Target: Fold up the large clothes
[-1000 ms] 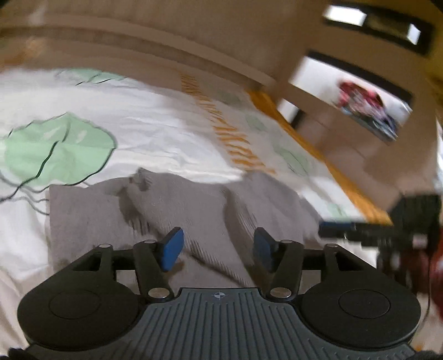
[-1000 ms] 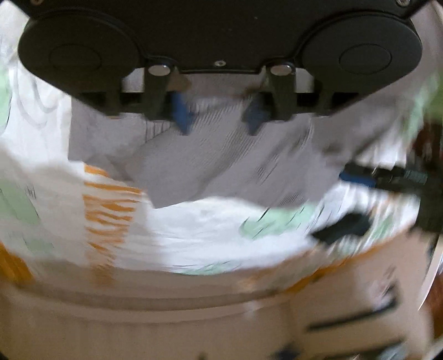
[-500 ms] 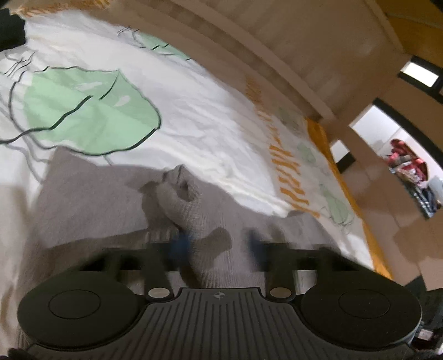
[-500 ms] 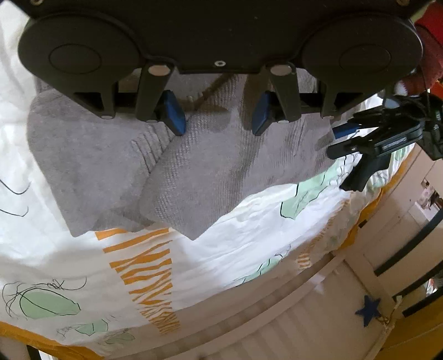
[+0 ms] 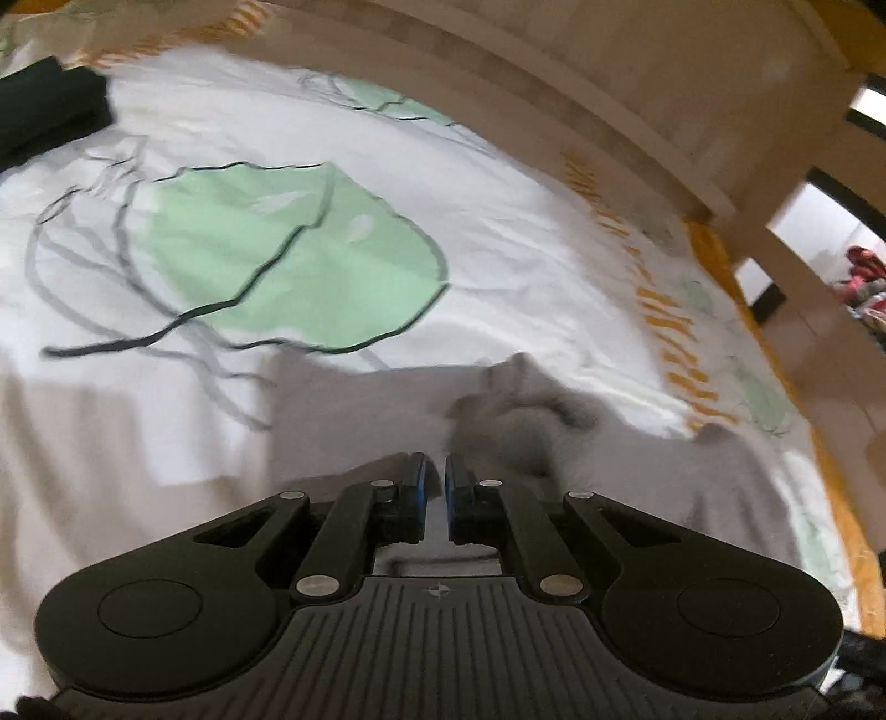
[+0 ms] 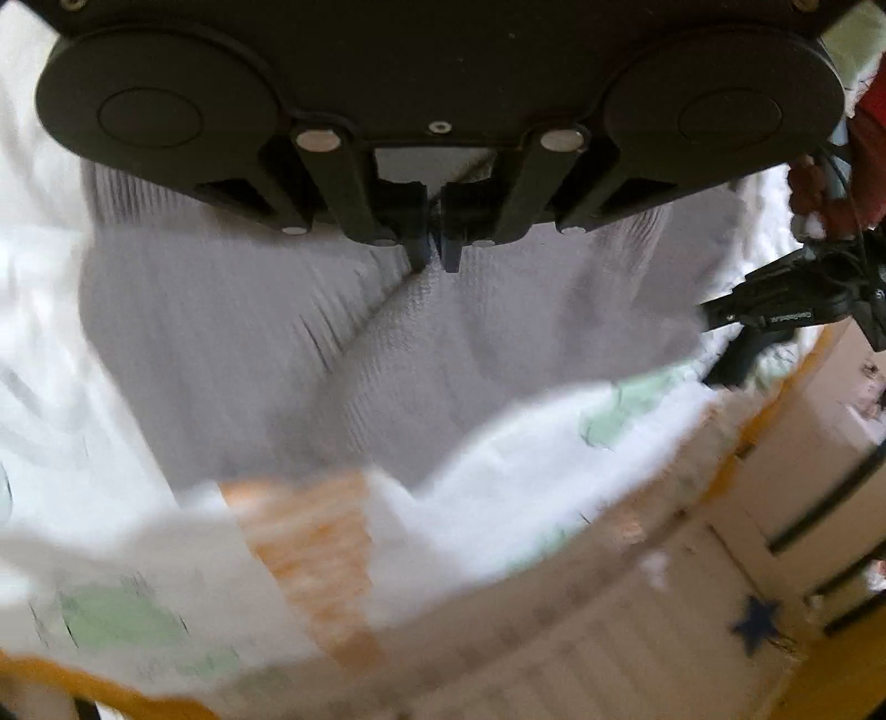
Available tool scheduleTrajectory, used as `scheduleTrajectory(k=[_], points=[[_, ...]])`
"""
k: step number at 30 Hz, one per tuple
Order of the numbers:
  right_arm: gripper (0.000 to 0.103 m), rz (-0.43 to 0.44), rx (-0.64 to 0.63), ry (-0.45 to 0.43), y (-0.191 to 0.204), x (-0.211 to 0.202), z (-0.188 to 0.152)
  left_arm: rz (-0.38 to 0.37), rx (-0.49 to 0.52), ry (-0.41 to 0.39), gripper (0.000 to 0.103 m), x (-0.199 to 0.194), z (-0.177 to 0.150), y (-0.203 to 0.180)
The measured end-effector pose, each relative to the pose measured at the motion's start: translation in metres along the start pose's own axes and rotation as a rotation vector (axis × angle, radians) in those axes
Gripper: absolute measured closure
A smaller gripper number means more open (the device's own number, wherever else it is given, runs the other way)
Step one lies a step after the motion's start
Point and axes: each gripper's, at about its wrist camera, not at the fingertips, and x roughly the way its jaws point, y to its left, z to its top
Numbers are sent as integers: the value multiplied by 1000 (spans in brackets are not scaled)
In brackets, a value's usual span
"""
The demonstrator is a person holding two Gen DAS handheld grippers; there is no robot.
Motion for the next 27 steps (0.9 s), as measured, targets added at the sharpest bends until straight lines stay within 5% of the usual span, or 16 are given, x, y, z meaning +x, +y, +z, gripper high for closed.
scheduleTrajectory(k=[2, 3, 5, 10, 16, 20, 22, 27], points=[[81, -7, -5, -14, 3, -6, 1, -7, -19, -21, 94, -11, -4, 3], [67, -10, -18, -24, 6, -9, 1, -18, -10, -34, 92, -20, -7, 0], [46, -30, -57, -63, 15, -20, -1, -31, 35, -66, 68, -36, -11, -8], [45, -11, -234, -165, 55, -44, -10, -68, 117, -104, 39, -68, -31, -39], [51, 26, -431, -122, 102, -26, -32, -47, 145, -87, 34, -86, -64, -62], [61, -86, -429, -1, 102, 12, -45, -17, 161, -81, 33, -99, -86, -67], [63, -92, -429, -20, 97, 16, -52, -6, 158, -75, 32, -105, -93, -67], [55, -89, -440, -32, 103, 3, -51, 29, 155, -72, 31, -125, -106, -67]])
